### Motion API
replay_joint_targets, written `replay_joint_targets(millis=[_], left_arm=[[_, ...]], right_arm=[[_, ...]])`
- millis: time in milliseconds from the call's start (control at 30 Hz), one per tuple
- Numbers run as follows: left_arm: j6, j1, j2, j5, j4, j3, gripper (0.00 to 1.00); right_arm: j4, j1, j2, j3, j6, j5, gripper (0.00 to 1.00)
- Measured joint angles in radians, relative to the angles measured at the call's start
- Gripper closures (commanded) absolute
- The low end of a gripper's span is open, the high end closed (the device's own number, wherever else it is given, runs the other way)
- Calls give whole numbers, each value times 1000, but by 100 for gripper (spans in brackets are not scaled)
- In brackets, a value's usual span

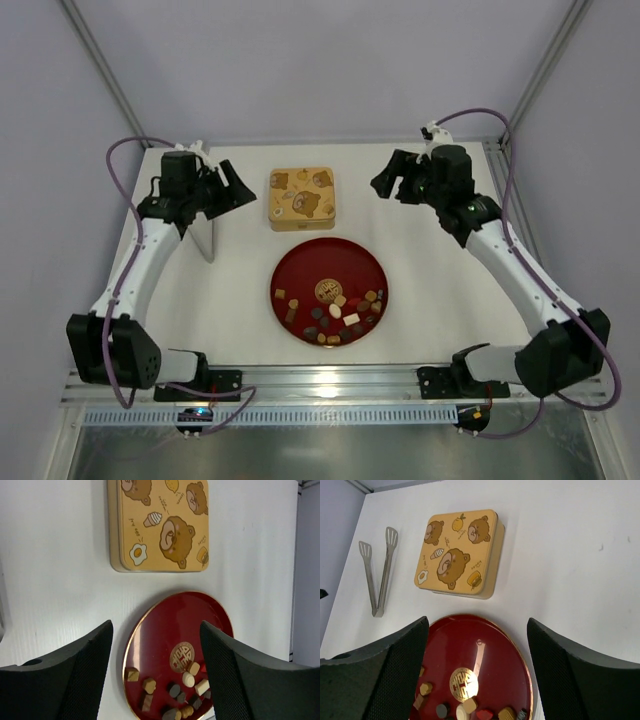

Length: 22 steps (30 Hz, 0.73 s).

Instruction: Pack the chocolate

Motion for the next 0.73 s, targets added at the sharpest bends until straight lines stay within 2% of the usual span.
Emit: replay_joint_targets(millis=[133,333,533,733], left_arm=[[38,0,-195,-1,-40,-90,28],[60,0,-392,-1,-83,-180,28],[61,0,-423,1,-105,-227,28],[61,0,-431,10,-117,-235,28]], right_arm=[[5,0,-196,-168,-3,47,19],[-33,0,-364,-319,-15,133,18],[-61,0,-465,-367,-19,177,18],[-60,0,-490,-367,-19,200,16]])
